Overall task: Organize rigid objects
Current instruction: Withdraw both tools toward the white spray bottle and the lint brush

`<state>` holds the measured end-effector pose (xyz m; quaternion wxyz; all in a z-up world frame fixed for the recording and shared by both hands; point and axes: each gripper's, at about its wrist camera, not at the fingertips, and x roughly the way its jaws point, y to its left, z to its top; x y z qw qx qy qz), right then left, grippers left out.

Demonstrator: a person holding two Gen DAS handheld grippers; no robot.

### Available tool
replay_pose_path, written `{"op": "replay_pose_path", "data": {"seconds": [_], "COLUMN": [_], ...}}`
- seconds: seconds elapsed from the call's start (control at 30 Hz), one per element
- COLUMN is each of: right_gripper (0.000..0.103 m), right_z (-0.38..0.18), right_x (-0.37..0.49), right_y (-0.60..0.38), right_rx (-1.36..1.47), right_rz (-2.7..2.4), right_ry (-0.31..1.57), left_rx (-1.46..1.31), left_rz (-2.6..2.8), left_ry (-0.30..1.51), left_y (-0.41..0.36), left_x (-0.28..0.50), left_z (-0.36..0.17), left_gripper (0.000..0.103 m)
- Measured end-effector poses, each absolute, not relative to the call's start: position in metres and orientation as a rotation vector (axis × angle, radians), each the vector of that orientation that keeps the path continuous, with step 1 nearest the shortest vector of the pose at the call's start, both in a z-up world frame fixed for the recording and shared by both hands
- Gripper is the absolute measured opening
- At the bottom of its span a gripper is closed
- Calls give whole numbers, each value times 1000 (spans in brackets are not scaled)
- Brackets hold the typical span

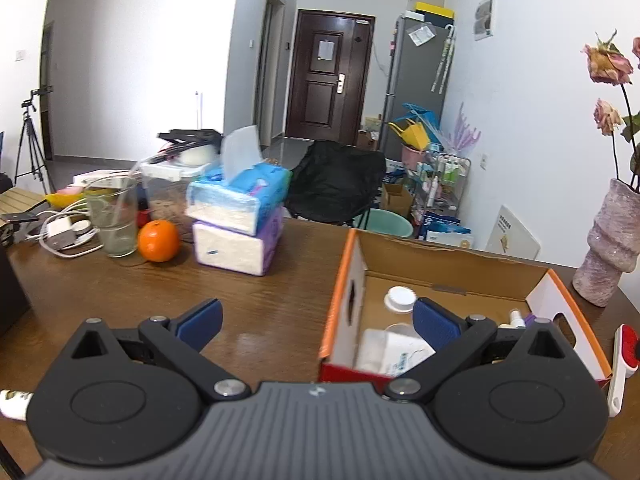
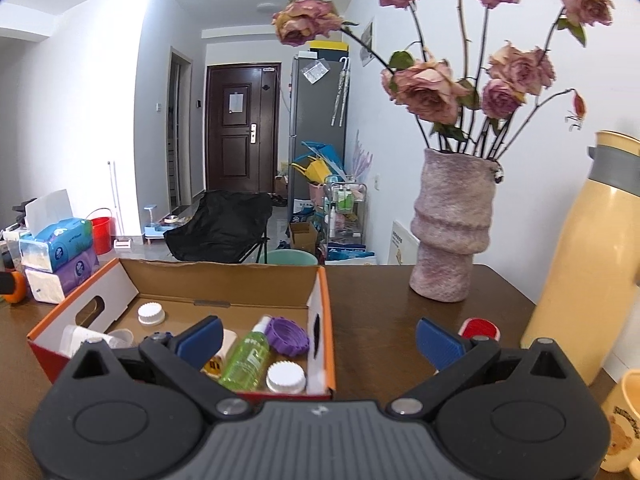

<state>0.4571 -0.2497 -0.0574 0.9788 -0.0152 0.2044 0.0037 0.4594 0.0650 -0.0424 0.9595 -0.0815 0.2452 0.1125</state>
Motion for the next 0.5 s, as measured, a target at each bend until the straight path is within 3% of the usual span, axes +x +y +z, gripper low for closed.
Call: {"op": "replay_pose_path", "data": {"seconds": [0.5], "right_gripper": [103], "right_z": [-78], "right_x": [403], "right_y": [-289], "right_rx": [-20], "right_rz": [-87], "right_ry": [450], "left_rx": [-182], "left_rz": [338], "left_ry": [503], "left_y": [112], "left_x": [393], "left_z": [-44], "left_gripper": [103]}}
